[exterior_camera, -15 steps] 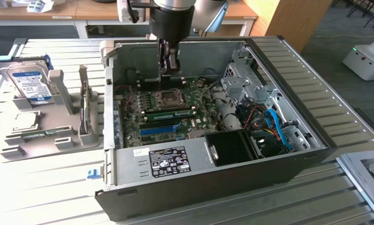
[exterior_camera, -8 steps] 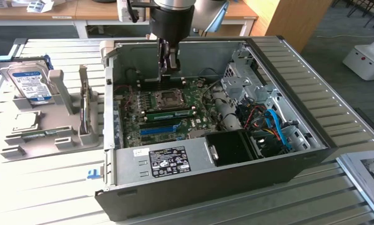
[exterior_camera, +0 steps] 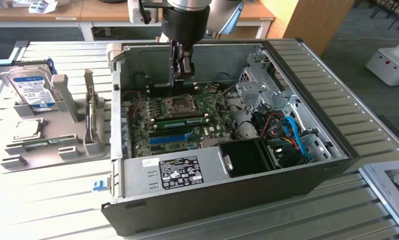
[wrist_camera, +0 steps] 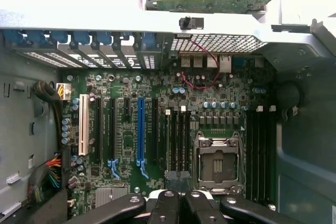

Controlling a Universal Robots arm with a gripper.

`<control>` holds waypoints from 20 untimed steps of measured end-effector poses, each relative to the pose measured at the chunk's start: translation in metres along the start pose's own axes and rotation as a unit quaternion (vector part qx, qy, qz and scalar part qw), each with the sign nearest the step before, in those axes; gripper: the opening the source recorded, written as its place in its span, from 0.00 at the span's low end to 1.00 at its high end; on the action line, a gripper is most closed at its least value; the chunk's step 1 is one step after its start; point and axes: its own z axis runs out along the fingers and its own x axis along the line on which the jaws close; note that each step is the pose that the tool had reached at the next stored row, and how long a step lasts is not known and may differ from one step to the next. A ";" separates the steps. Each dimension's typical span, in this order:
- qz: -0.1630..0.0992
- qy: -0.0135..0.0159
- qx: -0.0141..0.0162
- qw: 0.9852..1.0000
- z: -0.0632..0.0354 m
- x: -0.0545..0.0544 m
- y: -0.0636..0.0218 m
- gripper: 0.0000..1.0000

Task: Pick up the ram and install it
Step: 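Press down the ram until it locks into place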

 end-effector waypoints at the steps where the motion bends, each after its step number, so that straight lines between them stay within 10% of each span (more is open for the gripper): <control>1: 0.000 0.000 0.000 1.000 0.0000 0.000 -0.0011 0.10; 20: 0.000 0.000 0.000 1.000 -0.0009 0.000 -0.0269 0.10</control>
